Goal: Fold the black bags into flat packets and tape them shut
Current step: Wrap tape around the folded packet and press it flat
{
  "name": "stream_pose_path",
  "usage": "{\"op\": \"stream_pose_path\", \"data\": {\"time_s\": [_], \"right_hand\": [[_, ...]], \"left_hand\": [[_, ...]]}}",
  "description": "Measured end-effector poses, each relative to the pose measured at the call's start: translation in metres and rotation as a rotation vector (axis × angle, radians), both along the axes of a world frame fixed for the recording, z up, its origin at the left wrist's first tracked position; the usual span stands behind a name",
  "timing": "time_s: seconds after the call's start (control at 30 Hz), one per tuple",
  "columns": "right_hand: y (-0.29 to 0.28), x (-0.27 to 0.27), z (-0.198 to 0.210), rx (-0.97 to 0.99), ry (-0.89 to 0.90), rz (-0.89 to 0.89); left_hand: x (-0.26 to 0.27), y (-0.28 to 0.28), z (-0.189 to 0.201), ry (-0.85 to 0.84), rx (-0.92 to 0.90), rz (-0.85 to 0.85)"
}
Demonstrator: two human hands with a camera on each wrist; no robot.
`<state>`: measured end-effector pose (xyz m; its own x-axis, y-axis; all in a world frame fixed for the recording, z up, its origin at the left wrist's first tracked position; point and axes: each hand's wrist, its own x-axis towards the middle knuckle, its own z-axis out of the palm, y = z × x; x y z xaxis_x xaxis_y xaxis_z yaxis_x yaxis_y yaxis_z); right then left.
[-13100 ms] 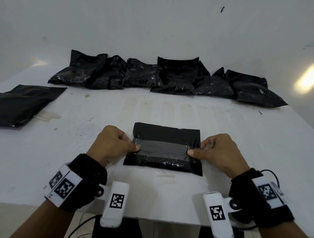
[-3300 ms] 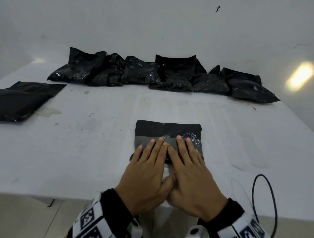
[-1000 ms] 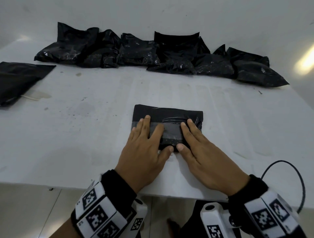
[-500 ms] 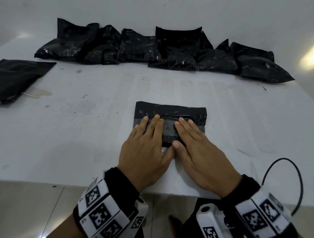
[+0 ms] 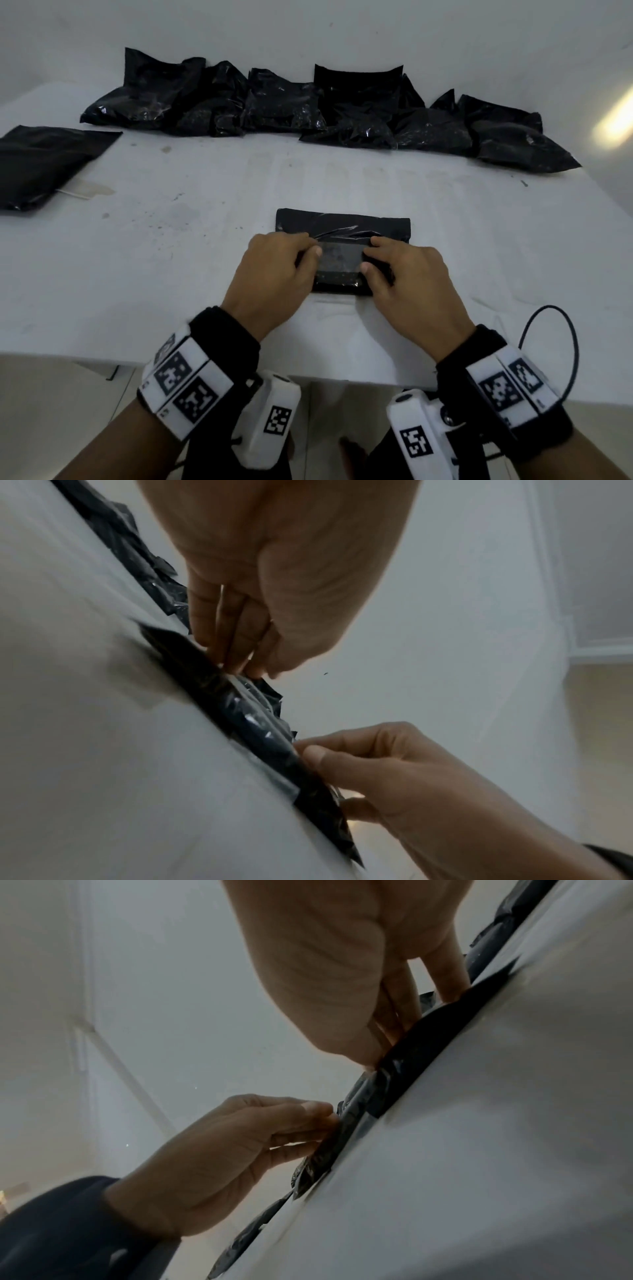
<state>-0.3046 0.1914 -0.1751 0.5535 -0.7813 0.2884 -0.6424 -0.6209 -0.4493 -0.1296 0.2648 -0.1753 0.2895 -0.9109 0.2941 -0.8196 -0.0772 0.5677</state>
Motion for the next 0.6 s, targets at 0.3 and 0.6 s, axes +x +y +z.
{"op": "stream_pose_path", "data": {"time_s": [0.3, 0.6], "right_hand": [[0.017, -0.004, -0.003, 0.113, 0.307, -0.034], [0.01, -0.011, 0.009, 0.182, 0.454, -0.088]], "left_hand": [[-0.012, 0.012, -0.001, -0.377, 0.563, -0.127], [-0.007, 0.01, 0.006, -0.301, 0.647, -0.175]]}}
